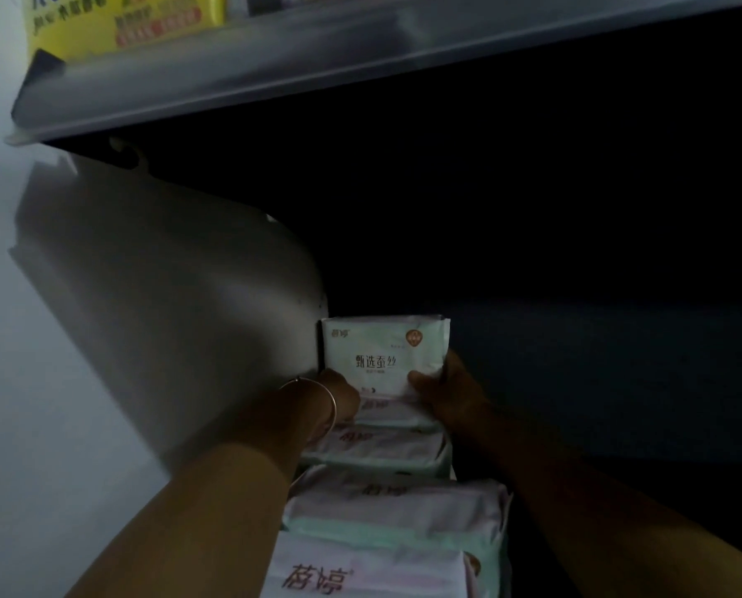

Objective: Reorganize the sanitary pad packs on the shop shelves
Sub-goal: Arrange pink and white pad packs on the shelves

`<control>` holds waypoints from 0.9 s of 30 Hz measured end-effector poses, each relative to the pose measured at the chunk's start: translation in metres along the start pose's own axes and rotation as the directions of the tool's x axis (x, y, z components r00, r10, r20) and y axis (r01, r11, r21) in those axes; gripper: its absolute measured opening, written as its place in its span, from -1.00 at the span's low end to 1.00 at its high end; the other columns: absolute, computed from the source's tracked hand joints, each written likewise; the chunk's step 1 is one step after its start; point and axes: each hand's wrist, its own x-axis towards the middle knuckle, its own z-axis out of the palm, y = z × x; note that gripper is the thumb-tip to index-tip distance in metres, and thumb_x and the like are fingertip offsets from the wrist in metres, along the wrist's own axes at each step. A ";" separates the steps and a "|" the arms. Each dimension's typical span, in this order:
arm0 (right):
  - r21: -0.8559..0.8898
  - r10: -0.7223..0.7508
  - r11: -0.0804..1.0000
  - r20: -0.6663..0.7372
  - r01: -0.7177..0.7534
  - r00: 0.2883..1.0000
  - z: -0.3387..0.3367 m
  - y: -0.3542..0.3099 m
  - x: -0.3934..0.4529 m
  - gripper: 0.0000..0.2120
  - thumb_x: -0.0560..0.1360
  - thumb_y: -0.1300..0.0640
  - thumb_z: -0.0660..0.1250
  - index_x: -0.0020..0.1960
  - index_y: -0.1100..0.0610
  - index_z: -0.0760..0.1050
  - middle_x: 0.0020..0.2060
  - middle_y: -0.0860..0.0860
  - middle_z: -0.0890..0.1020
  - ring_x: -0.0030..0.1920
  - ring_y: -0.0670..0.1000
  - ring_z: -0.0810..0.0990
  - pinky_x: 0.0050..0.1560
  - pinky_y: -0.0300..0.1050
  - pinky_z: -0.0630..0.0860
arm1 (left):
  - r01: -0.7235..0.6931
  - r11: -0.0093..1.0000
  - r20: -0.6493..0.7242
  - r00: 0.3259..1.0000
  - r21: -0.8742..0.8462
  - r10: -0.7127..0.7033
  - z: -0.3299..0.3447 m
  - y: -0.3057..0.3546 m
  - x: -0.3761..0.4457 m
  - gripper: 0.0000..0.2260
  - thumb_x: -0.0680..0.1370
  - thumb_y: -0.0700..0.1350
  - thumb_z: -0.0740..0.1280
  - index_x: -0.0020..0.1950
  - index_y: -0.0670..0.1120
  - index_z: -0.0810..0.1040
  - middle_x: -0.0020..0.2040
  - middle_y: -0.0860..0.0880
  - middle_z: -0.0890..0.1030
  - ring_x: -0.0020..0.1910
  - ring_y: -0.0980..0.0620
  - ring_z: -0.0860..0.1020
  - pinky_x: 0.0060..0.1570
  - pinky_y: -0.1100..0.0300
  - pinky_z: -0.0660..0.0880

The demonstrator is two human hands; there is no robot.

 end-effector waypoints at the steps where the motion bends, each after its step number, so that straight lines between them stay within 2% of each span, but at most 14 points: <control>1: -0.001 -0.002 1.000 -0.005 0.002 1.000 0.000 0.001 0.000 -0.46 0.50 0.13 0.33 0.42 0.05 0.23 0.26 0.14 0.49 0.22 0.17 0.51 0.21 0.17 0.49 | 0.000 1.000 0.006 1.000 0.022 0.000 0.002 -0.001 0.002 -0.68 0.60 -0.23 0.15 0.34 -0.29 0.38 0.32 -0.21 0.46 0.30 -0.14 0.45 0.16 0.17 0.41; 5: -0.005 0.012 1.000 -0.052 -0.012 0.999 -0.001 0.002 -0.001 -0.47 0.52 0.14 0.30 0.44 0.07 0.21 0.26 0.15 0.49 0.22 0.17 0.51 0.21 0.16 0.49 | -0.016 0.994 0.075 0.997 0.111 0.007 0.002 -0.002 0.011 -0.68 0.59 -0.22 0.15 0.32 -0.29 0.38 0.19 -0.19 0.48 0.26 -0.11 0.46 0.13 0.20 0.40; 7: -0.006 0.009 1.000 -0.070 -0.010 0.998 0.000 0.002 0.000 -0.48 0.54 0.16 0.28 0.45 0.08 0.19 0.26 0.16 0.49 0.22 0.18 0.50 0.22 0.15 0.48 | -0.049 0.993 0.068 0.997 0.103 0.042 0.002 -0.004 0.012 -0.67 0.58 -0.23 0.18 0.33 -0.31 0.38 0.24 -0.21 0.48 0.26 -0.13 0.46 0.14 0.19 0.41; 11: -0.046 0.001 0.999 -0.088 -0.006 0.996 0.004 0.002 -0.001 -0.48 0.57 0.17 0.23 0.47 0.09 0.13 0.29 0.15 0.46 0.26 0.18 0.47 0.11 -0.04 0.43 | -0.071 0.987 0.032 0.997 0.142 0.067 0.001 -0.003 0.008 -0.68 0.60 -0.22 0.14 0.32 -0.32 0.38 0.30 -0.23 0.45 0.26 -0.13 0.46 0.19 0.18 0.41; 16: -0.003 -0.006 1.000 -0.024 0.006 1.000 0.003 0.003 -0.002 -0.44 0.58 0.20 0.22 0.50 0.08 0.07 0.32 0.15 0.43 0.27 0.17 0.46 0.15 0.01 0.46 | -0.041 0.994 0.045 0.998 0.103 0.036 0.005 -0.008 0.017 -0.65 0.56 -0.18 0.21 0.31 -0.31 0.39 0.28 -0.24 0.47 0.24 -0.18 0.47 0.21 0.10 0.41; 19: -0.060 -0.017 0.998 0.005 0.017 1.000 -0.003 0.000 -0.006 -0.45 0.58 0.14 0.22 0.50 0.05 0.07 0.33 0.12 0.43 0.29 0.16 0.45 0.16 -0.02 0.45 | -0.053 0.994 0.041 0.998 0.091 0.049 0.004 -0.010 0.015 -0.65 0.56 -0.16 0.21 0.31 -0.27 0.41 0.26 -0.22 0.50 0.21 -0.18 0.49 0.25 0.06 0.44; 21: -0.098 -0.011 0.995 0.011 0.012 1.000 -0.009 -0.001 -0.010 -0.44 0.57 0.07 0.25 0.49 0.02 0.10 0.31 0.11 0.45 0.25 0.15 0.49 0.22 0.04 0.47 | -0.077 0.990 0.030 0.997 0.121 0.074 0.006 -0.010 0.012 -0.66 0.59 -0.13 0.18 0.31 -0.25 0.42 0.26 -0.21 0.50 0.21 -0.17 0.49 0.24 0.08 0.43; 22: -0.126 -0.015 0.992 0.021 0.018 1.000 -0.012 -0.001 -0.013 -0.45 0.56 0.03 0.26 0.47 0.01 0.13 0.28 0.09 0.48 0.19 0.11 0.53 0.16 0.02 0.52 | -0.087 0.986 0.015 0.996 0.143 0.085 0.007 -0.010 0.008 -0.67 0.59 -0.14 0.18 0.32 -0.24 0.42 0.27 -0.20 0.50 0.22 -0.16 0.49 0.21 0.10 0.43; 23: -0.171 -0.025 0.985 0.029 0.030 0.999 -0.015 -0.001 -0.019 -0.48 0.56 -0.01 0.26 0.44 0.02 0.17 0.24 0.06 0.51 0.10 0.05 0.56 0.03 -0.10 0.55 | -0.098 0.984 0.000 0.995 0.151 0.099 0.008 -0.009 0.003 -0.68 0.59 -0.16 0.19 0.33 -0.23 0.41 0.28 -0.19 0.49 0.24 -0.14 0.49 0.19 0.12 0.42; 24: -0.248 -0.031 0.968 0.037 0.039 0.999 -0.019 -0.002 -0.027 -0.52 0.56 -0.05 0.24 0.42 0.04 0.20 0.20 0.04 0.52 0.03 0.01 0.56 -0.10 -0.23 0.52 | -0.113 0.980 -0.003 0.993 0.162 0.115 0.009 -0.008 -0.003 -0.67 0.59 -0.17 0.20 0.34 -0.22 0.40 0.30 -0.18 0.47 0.27 -0.13 0.47 0.18 0.13 0.42; 25: -0.356 -0.033 0.933 0.043 0.047 0.999 -0.023 -0.003 -0.034 -0.54 0.58 -0.07 0.20 0.41 0.05 0.22 0.17 0.04 0.52 0.03 0.03 0.56 -0.13 -0.27 0.48 | -0.136 0.976 -0.006 0.990 0.170 0.139 0.009 -0.006 -0.011 -0.66 0.59 -0.18 0.20 0.36 -0.22 0.39 0.32 -0.17 0.46 0.29 -0.12 0.45 0.19 0.15 0.40; 27: -0.596 -0.044 0.799 0.075 0.080 0.996 -0.035 -0.003 -0.052 -0.58 0.63 -0.05 0.10 0.43 0.08 0.24 0.24 0.14 0.51 0.18 0.13 0.52 0.03 -0.19 0.43 | -0.185 0.964 0.001 0.982 0.191 0.188 0.008 -0.001 -0.028 -0.65 0.60 -0.18 0.19 0.38 -0.22 0.37 0.35 -0.17 0.43 0.32 -0.11 0.42 0.22 0.15 0.37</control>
